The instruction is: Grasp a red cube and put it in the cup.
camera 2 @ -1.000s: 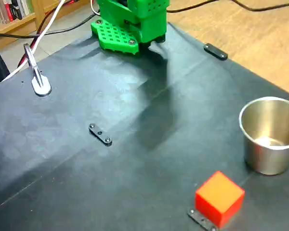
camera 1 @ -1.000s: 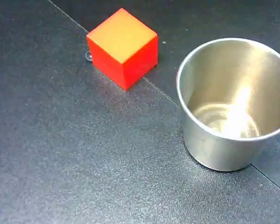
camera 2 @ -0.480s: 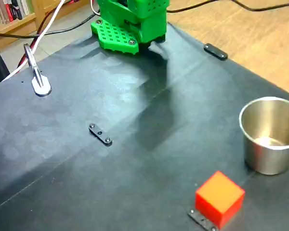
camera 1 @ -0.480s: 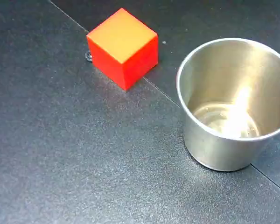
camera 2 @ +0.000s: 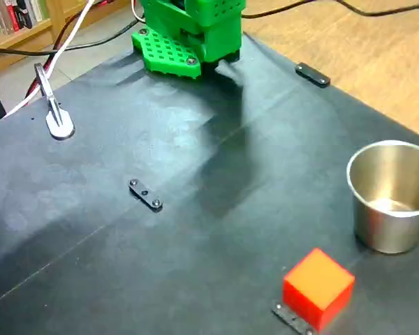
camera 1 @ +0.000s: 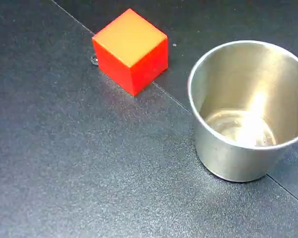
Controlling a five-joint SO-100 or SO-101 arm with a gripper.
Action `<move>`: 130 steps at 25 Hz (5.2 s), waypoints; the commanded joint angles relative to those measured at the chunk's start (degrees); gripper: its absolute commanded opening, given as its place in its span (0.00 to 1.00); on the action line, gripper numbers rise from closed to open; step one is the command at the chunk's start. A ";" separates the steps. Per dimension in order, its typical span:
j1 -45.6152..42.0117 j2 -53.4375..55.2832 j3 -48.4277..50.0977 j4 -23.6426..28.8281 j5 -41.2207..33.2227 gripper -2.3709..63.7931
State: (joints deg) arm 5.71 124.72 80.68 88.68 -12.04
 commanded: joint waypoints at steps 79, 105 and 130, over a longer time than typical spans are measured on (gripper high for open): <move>18.98 -73.92 -51.86 3.96 -8.61 0.51; 17.23 -78.40 -51.24 -5.89 -8.61 0.51; 17.31 -84.46 -51.77 -10.63 -8.53 0.51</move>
State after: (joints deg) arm 23.38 40.25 30.85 78.49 -20.65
